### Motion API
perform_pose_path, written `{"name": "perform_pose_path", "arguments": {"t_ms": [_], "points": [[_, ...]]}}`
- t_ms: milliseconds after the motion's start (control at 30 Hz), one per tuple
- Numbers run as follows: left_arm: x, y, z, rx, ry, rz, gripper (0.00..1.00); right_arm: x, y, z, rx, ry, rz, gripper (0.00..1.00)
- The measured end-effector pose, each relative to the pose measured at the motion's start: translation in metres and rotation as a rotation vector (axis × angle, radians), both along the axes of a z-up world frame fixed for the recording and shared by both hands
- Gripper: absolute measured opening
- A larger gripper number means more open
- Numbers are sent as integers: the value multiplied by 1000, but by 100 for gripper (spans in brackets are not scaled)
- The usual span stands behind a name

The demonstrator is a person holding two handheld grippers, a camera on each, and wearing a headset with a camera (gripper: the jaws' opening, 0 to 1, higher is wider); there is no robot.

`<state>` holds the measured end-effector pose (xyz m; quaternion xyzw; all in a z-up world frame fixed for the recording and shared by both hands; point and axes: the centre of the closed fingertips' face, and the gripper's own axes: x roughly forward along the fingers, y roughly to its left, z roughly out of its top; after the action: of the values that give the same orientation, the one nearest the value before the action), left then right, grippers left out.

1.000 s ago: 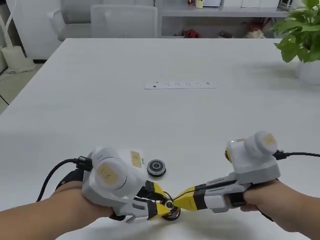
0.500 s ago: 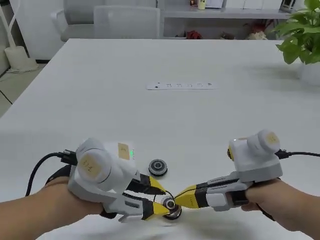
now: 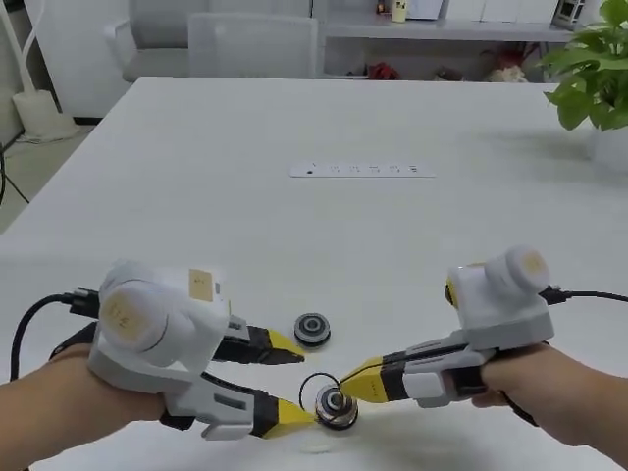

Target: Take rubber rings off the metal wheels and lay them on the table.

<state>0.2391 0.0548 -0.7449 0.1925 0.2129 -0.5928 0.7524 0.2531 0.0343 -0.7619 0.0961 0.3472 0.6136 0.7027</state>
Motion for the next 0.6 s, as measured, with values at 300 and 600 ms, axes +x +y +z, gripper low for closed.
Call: {"name": "perform_pose_path", "arguments": {"t_ms": [300, 600], "points": [[3, 17, 4, -12, -5, 43, 43, 4, 7, 6, -2, -14, 10, 0], [3, 32, 2, -12, -2, 77, 46, 9, 21, 9, -11, -37, 19, 0]]}}
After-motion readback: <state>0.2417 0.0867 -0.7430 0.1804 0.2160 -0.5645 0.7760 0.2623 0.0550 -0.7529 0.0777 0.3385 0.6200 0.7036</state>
